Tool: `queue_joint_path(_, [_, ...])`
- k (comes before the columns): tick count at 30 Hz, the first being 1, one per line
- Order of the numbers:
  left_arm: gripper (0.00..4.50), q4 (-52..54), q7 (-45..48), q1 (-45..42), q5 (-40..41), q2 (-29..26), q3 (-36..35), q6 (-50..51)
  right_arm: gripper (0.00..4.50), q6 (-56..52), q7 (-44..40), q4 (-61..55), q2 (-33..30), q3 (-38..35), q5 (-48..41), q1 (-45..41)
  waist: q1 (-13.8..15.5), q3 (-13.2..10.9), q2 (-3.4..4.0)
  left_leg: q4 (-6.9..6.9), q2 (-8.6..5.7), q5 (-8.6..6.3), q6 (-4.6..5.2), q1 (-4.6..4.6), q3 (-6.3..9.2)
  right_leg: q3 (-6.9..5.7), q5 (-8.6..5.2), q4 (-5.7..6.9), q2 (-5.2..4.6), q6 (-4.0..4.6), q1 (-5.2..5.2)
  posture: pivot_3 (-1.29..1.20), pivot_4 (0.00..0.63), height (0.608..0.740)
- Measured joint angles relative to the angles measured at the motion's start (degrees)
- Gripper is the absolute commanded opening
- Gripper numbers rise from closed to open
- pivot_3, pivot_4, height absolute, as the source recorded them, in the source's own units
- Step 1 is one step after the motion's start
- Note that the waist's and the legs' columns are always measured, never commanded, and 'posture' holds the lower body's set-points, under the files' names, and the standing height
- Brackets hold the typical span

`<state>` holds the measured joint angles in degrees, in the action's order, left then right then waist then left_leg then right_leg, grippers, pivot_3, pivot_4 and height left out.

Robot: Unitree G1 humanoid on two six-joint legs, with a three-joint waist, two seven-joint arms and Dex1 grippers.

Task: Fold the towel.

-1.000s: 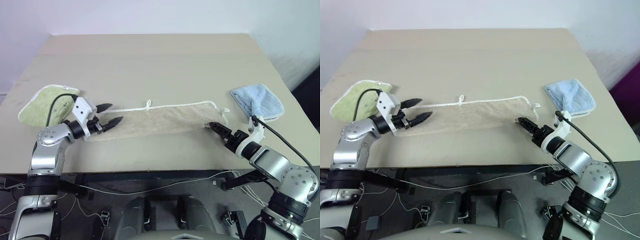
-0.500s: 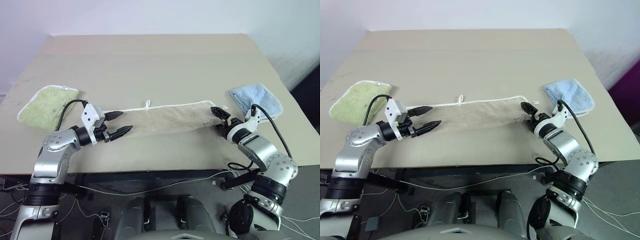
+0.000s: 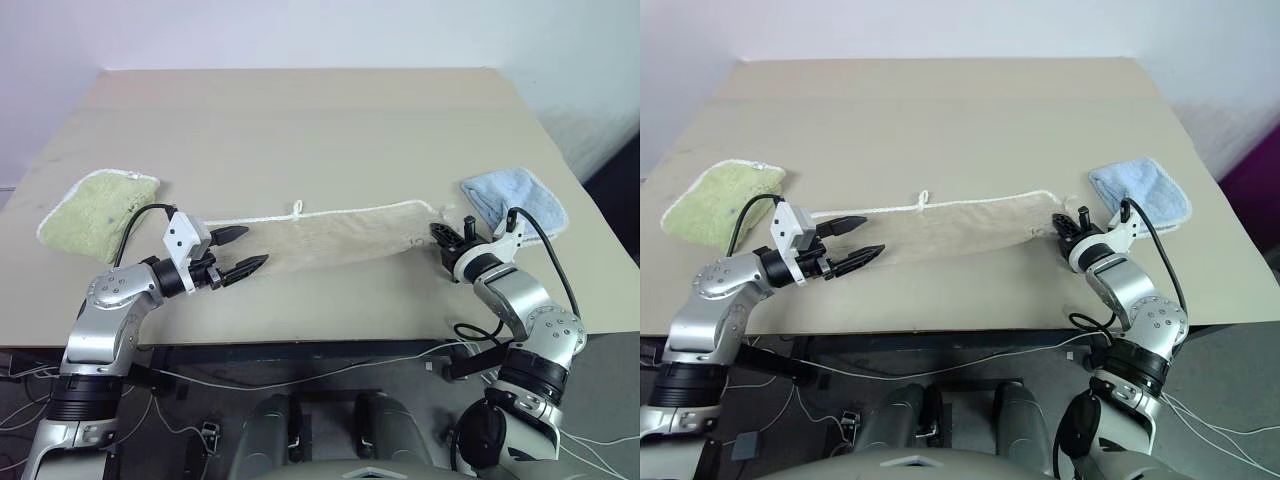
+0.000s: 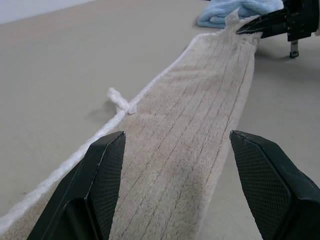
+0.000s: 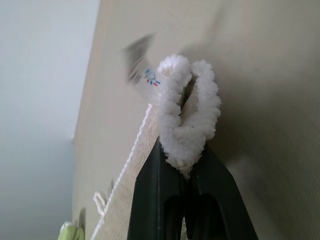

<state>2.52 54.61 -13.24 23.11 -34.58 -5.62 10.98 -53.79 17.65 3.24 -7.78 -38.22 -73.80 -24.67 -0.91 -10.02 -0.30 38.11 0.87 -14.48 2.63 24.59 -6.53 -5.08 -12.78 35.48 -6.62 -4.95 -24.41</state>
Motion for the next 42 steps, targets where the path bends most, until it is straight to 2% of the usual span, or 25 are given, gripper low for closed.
queue_joint_path(12, [3.49,0.0,-0.1,0.0,0.0,0.9,0.3,0.0,0.05,1.6,-7.1,0.7,-14.1,2.2,1.8,-1.6,0.1,-0.1,0.11,-0.03,0.01,-0.02,0.04,0.04,-0.01,0.00,-0.01,-0.05,-0.04,0.00,-0.04,0.00,0.150,0.740])
queue_joint_path(16, [3.49,0.0,-0.2,0.1,0.0,1.1,0.3,0.0,0.05,0.5,-13.7,-4.5,-19.1,13.5,9.8,-1.7,0.0,-0.1,0.17,-0.06,0.03,-0.02,0.04,0.06,-0.04,0.04,-0.01,-0.07,-0.04,0.00,-0.09,0.00,0.150,0.740])
queue_joint_path(21, [3.49,0.0,-0.6,0.0,0.0,1.4,0.4,0.0,0.05,0.7,-25.1,-13.0,-25.1,31.8,21.7,-6.0,0.1,-0.1,0.18,-0.05,0.03,-0.02,0.05,0.14,-0.03,0.03,-0.01,-0.09,-0.05,-0.01,-0.17,0.00,0.150,0.740])
queue_joint_path(26, [3.49,0.0,-1.2,0.1,-0.1,2.2,0.8,0.0,0.05,2.4,-32.5,-15.7,-24.2,47.8,33.5,-7.9,0.4,-0.1,0.13,0.01,-0.02,-0.04,0.09,0.26,0.02,-0.07,0.00,-0.15,-0.10,-0.01,-0.18,0.00,0.150,0.740])
queue_joint_path(30, [3.49,0.7,-1.8,0.4,-0.1,3.0,1.6,0.0,0.05,4.0,-35.5,-15.0,-21.9,56.6,41.0,-7.3,0.3,-0.1,0.13,0.07,-0.03,-0.04,0.08,0.46,0.04,-0.09,0.00,-0.14,-0.12,-0.01,-0.32,0.00,0.150,0.740])
queue_joint_path(38, [3.49,2.3,-2.9,3.0,0.0,3.1,1.6,0.0,0.05,5.5,-38.0,-12.9,-18.3,57.0,47.4,-6.5,0.2,-0.1,0.13,0.09,-0.02,-0.03,0.07,0.50,0.06,-0.13,0.01,-0.12,-0.09,-0.02,-0.36,0.00,0.150,0.740])
queue_joint_path(42, [3.49,2.7,-3.5,3.5,0.1,3.5,1.6,0.2,0.93,5.4,-39.2,-12.9,-16.8,55.7,48.3,-5.4,0.2,-0.1,0.13,0.09,-0.02,-0.03,0.06,0.50,0.08,-0.14,0.01,-0.12,-0.08,-0.02,-0.36,0.00,0.150,0.740])
